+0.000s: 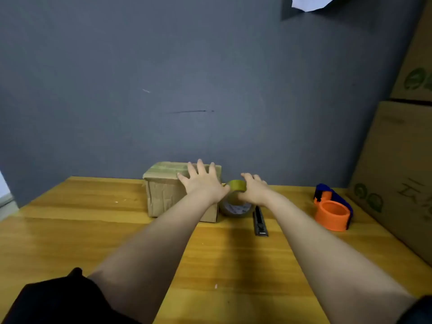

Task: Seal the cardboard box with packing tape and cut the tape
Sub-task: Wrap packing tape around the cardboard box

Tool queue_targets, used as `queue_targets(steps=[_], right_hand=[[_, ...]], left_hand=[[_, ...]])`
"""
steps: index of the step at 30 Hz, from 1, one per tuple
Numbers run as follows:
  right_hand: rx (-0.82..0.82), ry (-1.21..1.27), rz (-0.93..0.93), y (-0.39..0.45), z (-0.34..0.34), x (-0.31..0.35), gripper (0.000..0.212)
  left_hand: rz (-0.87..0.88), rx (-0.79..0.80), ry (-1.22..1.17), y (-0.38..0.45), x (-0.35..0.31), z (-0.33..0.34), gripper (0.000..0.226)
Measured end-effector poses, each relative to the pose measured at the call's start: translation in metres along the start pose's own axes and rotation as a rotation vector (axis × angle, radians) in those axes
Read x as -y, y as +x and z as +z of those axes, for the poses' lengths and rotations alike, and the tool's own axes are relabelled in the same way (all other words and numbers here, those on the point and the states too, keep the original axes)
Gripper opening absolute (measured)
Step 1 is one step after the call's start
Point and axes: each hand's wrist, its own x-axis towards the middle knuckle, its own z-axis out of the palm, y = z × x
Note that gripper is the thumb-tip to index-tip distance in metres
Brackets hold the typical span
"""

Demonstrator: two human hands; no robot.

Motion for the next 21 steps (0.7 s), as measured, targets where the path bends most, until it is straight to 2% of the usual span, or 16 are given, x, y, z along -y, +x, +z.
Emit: queue_targets(steps=[3, 8, 14, 17, 21], right_hand=[[-0.020, -0.004, -0.009, 0.005, 0.002, -0.004, 0.076], [-0.051, -0.032, -0.018, 0.008, 0.004, -0.006, 0.067], [-0.118, -0.087, -0.013, -0.003, 0.000, -0.004, 0.060], [-0.140, -0.085, -0.011, -0.014, 0.001, -0.002, 0.060], [-0.201, -0.113, -0.010, -0.038, 0.003, 0.005, 0.058]], left_hand=[[-0.005, -0.025, 0.101, 0.004, 0.000, 0.002, 0.083], [0.012, -0.067, 0.138, 0.009, 0.003, 0.006, 0.073], [0.080, -0.094, 0.012, 0.015, 0.019, 0.004, 0.068], [0.082, -0.126, 0.046, 0.007, 0.025, 0.003, 0.067], [0.142, -0.057, -0.036, 0.000, 0.033, 0.000, 0.067]])
